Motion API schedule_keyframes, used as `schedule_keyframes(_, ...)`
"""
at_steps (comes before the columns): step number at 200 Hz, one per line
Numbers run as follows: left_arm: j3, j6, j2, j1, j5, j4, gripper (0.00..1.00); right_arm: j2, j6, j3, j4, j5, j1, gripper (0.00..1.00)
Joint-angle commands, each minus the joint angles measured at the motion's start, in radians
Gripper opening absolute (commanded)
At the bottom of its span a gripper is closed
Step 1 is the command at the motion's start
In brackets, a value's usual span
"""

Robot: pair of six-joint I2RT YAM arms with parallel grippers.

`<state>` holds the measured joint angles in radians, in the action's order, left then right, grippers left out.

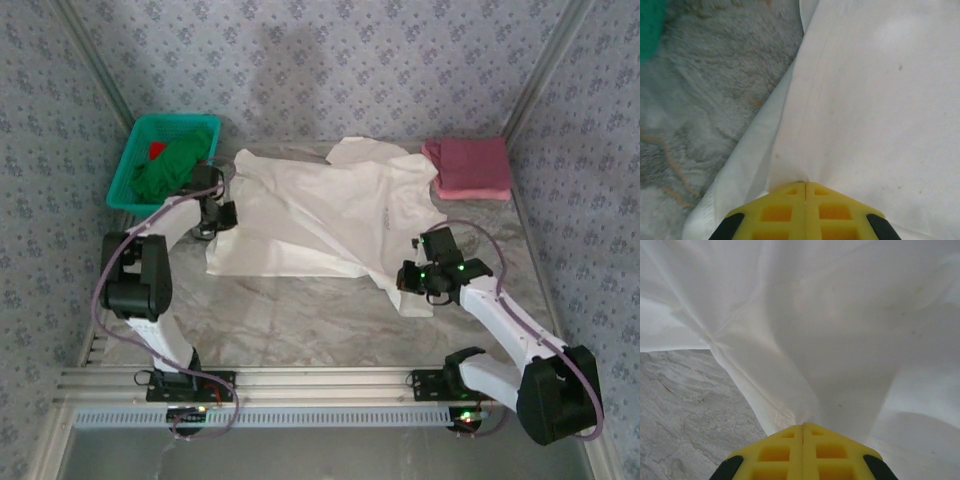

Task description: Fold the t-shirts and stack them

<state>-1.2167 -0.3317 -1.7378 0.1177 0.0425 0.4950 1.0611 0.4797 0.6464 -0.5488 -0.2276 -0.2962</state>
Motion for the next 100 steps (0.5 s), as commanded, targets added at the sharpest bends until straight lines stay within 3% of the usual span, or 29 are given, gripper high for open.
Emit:
schedule_keyframes(1,0.017,-0.015,0.093,-0.021,-0.026,0.081,0.00,-0.033,0.006,0.041,-0.075,0.025,0.045,0.00)
schedule_keyframes(48,0.136,-0.036,0.281,-0.099,-0.007,0.192,0.00,-0.093,-0.022,0.108,-0.170,0.027,0.116,0.00)
schedule_keyframes(100,0.278,-0.069,0.430,-0.145,0.050,0.263,0.00,-0.124,-0.045,0.123,-0.232,-0.044,0.111,0.00)
